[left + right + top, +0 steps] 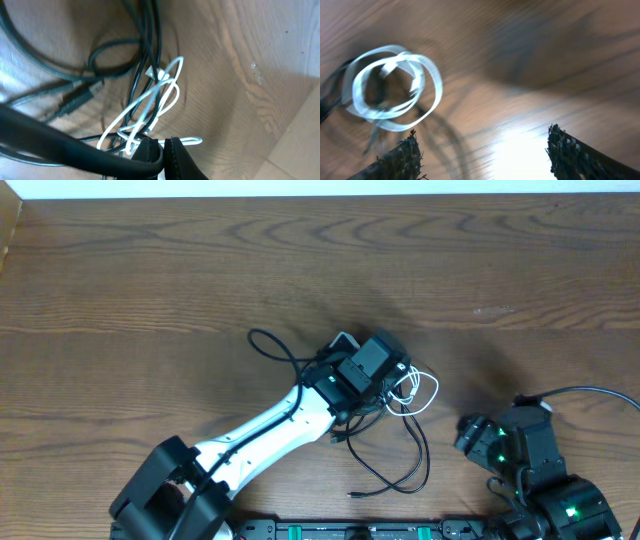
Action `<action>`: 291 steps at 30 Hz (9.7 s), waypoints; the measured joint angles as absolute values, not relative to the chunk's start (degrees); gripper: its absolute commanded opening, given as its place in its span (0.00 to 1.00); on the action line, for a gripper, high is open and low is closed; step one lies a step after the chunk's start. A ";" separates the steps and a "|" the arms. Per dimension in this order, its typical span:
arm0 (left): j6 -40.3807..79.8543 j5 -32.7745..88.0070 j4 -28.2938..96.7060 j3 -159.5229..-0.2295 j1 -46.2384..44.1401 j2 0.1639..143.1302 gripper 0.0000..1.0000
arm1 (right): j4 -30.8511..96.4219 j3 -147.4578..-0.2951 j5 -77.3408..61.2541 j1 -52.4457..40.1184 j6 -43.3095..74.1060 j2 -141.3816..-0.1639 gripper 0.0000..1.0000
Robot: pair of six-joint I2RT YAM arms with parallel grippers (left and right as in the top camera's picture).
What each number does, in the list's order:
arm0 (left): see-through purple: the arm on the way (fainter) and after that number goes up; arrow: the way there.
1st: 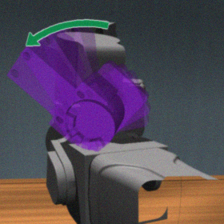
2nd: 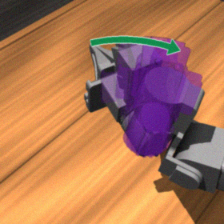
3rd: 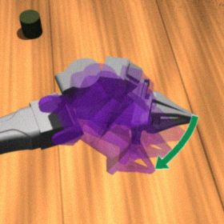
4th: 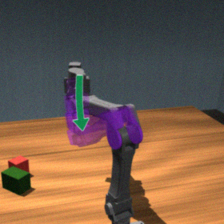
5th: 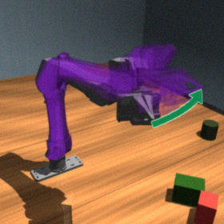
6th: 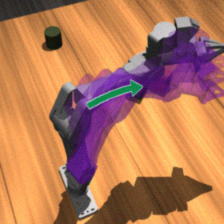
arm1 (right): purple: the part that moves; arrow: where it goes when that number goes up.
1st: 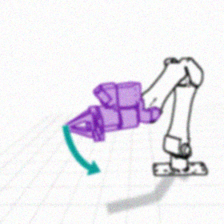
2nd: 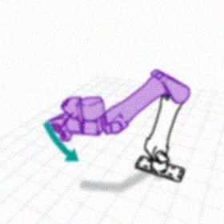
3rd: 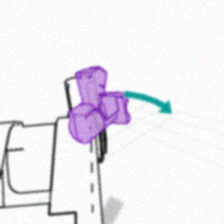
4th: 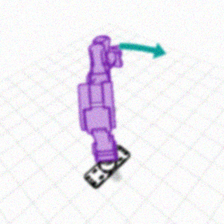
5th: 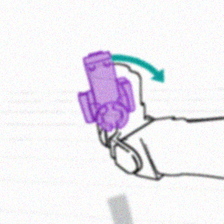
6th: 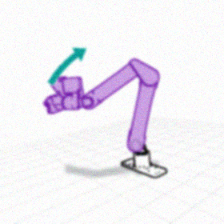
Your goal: Untangle cables
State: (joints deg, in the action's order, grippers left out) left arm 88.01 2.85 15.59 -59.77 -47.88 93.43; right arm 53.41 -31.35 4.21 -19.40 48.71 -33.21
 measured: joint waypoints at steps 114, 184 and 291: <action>56.99 20.99 -10.39 -59.72 -37.12 64.71 0.08 | 31.90 -18.22 -30.04 -1.61 36.34 -26.76 0.64; 61.71 26.65 -10.02 -59.72 -37.12 64.71 0.07 | -37.52 -14.44 -14.09 -19.35 60.90 -80.75 0.01; 25.65 0.08 26.68 -59.70 -48.27 84.31 0.07 | -17.82 -68.86 8.05 1.32 13.41 -58.37 0.01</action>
State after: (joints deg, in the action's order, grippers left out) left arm 25.65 0.08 26.68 -59.70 -48.27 84.31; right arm -17.82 -68.86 8.05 1.32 13.41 -58.37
